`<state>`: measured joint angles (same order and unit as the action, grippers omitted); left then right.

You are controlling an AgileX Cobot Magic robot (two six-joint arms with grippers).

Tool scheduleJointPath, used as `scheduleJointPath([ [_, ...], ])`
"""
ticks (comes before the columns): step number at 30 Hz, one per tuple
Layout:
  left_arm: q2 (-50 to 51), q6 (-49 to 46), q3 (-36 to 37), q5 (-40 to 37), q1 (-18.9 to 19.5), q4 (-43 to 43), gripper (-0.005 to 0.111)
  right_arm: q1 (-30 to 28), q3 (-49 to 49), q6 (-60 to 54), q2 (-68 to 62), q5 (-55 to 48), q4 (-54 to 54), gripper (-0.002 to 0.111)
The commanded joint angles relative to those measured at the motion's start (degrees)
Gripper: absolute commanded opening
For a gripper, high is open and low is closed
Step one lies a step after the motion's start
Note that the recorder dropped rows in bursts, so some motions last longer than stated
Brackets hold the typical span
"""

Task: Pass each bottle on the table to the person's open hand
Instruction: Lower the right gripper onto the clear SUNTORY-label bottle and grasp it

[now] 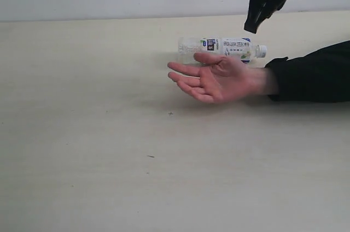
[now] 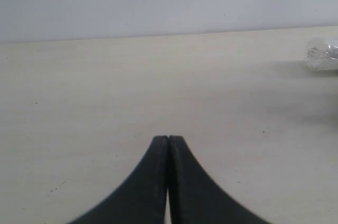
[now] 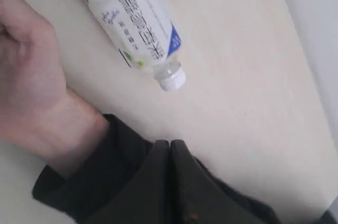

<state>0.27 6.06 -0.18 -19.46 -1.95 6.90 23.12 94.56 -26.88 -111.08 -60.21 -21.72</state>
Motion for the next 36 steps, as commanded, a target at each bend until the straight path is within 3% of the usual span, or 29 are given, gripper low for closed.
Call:
scheduleJointPath([
  [1,-0.27,0.18,0.18,0.50,0.19,0.18,0.002,-0.59,4.21,-11.73,-5.93,2.78,-1.27,0.000],
  [5,-0.27,0.18,0.18,0.50,0.19,0.18,0.002,-0.85,4.72,-14.63,-10.25,6.16,-2.73,0.004],
  [13,-0.27,0.18,0.18,0.50,0.19,0.18,0.002,-1.13,4.72,-14.87,-13.50,9.53,-2.05,0.048],
  [17,-0.27,0.18,0.18,0.50,0.19,0.18,0.002,-1.13,4.72,-15.08,-13.67,9.77,-1.43,0.061],
  [24,-0.27,0.18,0.18,0.50,0.19,0.18,0.002,-1.13,4.72,-16.40,-13.72,10.59,-0.91,0.072],
  [36,-0.27,0.18,0.18,0.50,0.19,0.18,0.002,-1.13,4.72,-17.05,-15.12,14.54,0.37,0.073],
])
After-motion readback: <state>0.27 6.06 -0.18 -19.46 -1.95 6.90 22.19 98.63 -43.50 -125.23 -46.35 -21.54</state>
